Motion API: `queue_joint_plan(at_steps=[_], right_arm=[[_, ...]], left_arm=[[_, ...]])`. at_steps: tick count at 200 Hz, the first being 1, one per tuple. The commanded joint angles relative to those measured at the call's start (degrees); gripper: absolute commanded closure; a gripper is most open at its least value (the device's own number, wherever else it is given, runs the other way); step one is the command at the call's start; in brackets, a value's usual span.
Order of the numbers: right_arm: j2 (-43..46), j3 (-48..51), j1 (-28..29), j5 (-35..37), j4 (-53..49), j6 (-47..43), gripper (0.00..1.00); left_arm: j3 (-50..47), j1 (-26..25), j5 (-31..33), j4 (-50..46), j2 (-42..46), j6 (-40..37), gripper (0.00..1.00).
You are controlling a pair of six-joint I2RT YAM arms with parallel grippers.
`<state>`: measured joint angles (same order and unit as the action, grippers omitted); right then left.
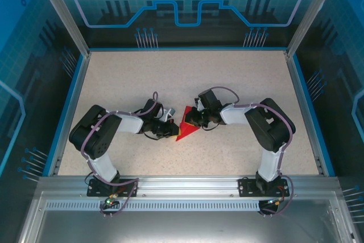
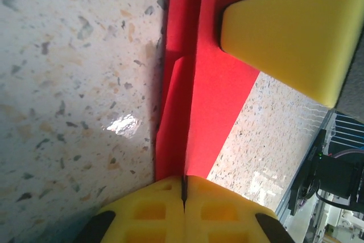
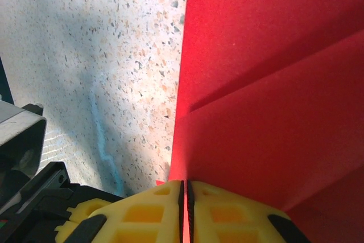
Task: Fold a paper plane with a square sheet of paper (pick it up from the middle)
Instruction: Fourth fold the wing at the center of the table.
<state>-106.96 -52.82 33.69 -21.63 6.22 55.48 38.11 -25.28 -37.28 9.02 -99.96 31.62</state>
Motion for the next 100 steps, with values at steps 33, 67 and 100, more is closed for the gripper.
queue_joint_plan(at_steps=[33,67,100], right_arm=[[5.74,2.1,-1.49,1.88,-0.68,-0.65,0.86],[11.94,6.57,-1.54,7.17,-2.69,-1.27,0.85],[10.64,4.04,1.02,5.08,-2.99,-2.31,0.85]], left_arm=[[0.98,1.86,-0.68,-2.2,-2.17,2.13,1.0],[1.98,1.99,-2.01,-3.36,-2.52,1.62,1.0],[3.05,2.03,-3.61,-4.12,-3.1,1.19,1.0]])
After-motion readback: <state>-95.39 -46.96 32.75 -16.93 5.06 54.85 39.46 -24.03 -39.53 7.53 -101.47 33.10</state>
